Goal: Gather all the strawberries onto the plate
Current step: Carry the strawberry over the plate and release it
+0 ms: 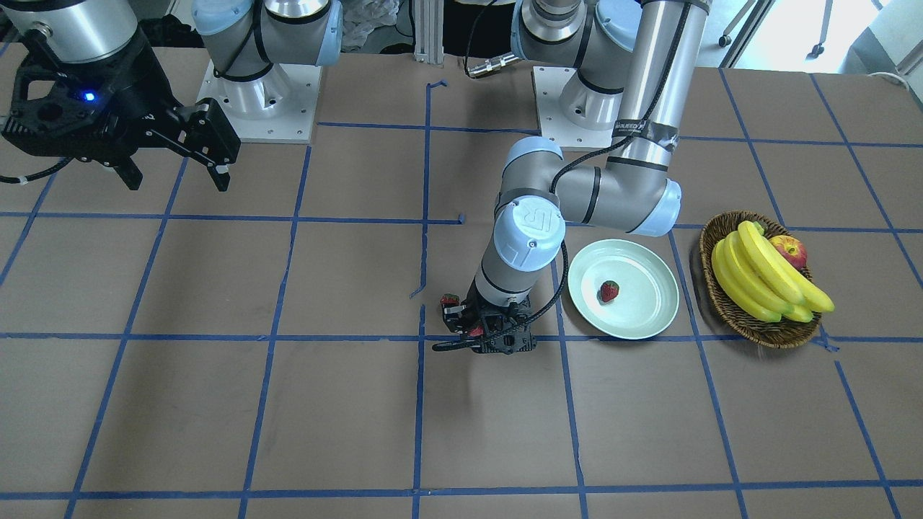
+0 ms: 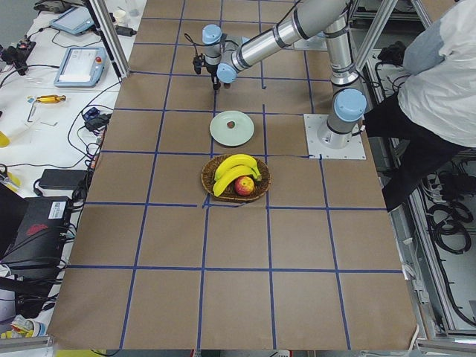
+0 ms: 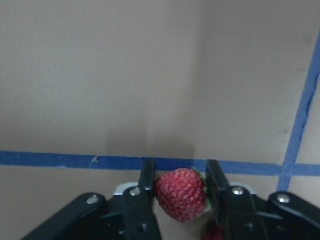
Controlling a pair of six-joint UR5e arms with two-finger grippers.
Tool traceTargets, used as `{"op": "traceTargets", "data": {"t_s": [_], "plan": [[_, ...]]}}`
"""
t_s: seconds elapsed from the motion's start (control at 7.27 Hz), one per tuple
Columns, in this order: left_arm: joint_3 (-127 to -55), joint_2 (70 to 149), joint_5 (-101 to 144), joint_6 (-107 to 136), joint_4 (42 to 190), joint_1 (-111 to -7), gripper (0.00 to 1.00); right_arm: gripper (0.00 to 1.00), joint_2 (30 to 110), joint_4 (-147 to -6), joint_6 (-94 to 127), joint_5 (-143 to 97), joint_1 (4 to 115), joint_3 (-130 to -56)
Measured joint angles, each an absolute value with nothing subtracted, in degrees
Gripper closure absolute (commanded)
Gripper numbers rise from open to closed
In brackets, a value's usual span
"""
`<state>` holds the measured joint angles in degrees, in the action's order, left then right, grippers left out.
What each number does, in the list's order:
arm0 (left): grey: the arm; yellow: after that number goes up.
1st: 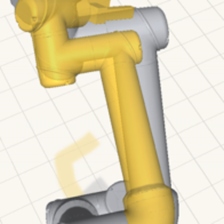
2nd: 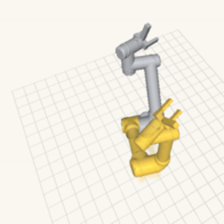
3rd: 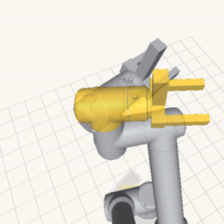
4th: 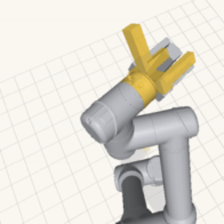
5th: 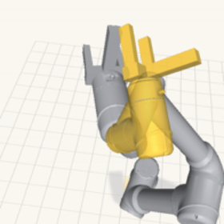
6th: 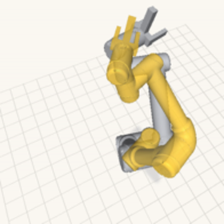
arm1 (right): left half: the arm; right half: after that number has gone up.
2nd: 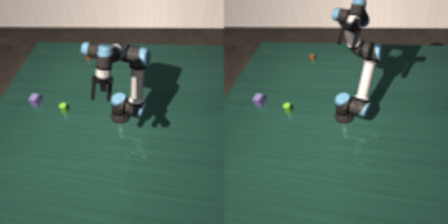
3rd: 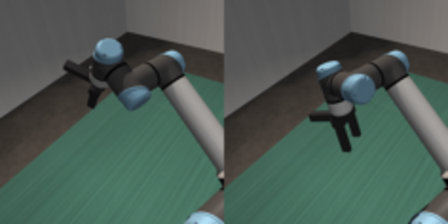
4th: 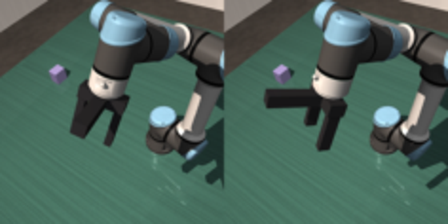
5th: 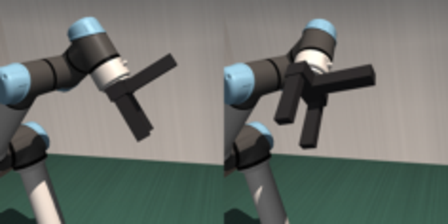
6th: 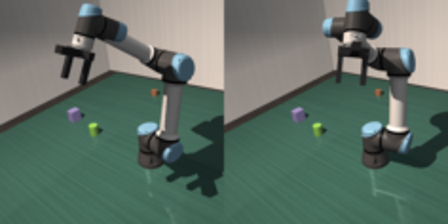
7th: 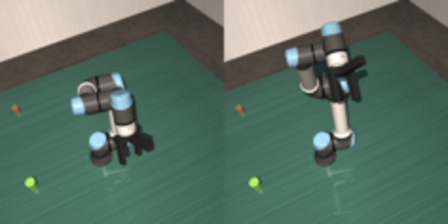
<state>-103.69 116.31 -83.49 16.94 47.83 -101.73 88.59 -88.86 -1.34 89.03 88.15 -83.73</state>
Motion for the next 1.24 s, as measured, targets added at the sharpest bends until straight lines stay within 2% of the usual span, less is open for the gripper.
{"op": "traceTargets", "data": {"t_s": [0.41, 0.83, 0.96, 1.1, 1.24], "plan": [[-105.94, 109.46, -89.41, 2.42, 58.98, -93.73, 1.0, 0.0, 88.58, -88.84, -1.33, 88.96, 88.21, -83.76], [-114.24, 104.31, -94.84, -17.25, 62.48, -81.41, 0.98, 0.0, 88.62, -88.83, -1.26, 88.93, 88.26, -84.32], [-116.09, 103.4, -95.39, -22.27, 62.43, -77.4, 0.66, 0.0, 88.65, -88.85, -1.24, 88.89, 88.3, -84.51], [-116.92, 102.93, -95.5, -25.21, 62.35, -74.83, 0.04, 0.0, 88.67, -88.87, -1.24, 88.85, 88.31, -84.59], [-117.25, 102.75, -95.32, -25.82, 62.33, -73.93, 0.0, 0.0, 88.68, -88.89, -1.25, 88.8, 88.32, -84.64]]}}
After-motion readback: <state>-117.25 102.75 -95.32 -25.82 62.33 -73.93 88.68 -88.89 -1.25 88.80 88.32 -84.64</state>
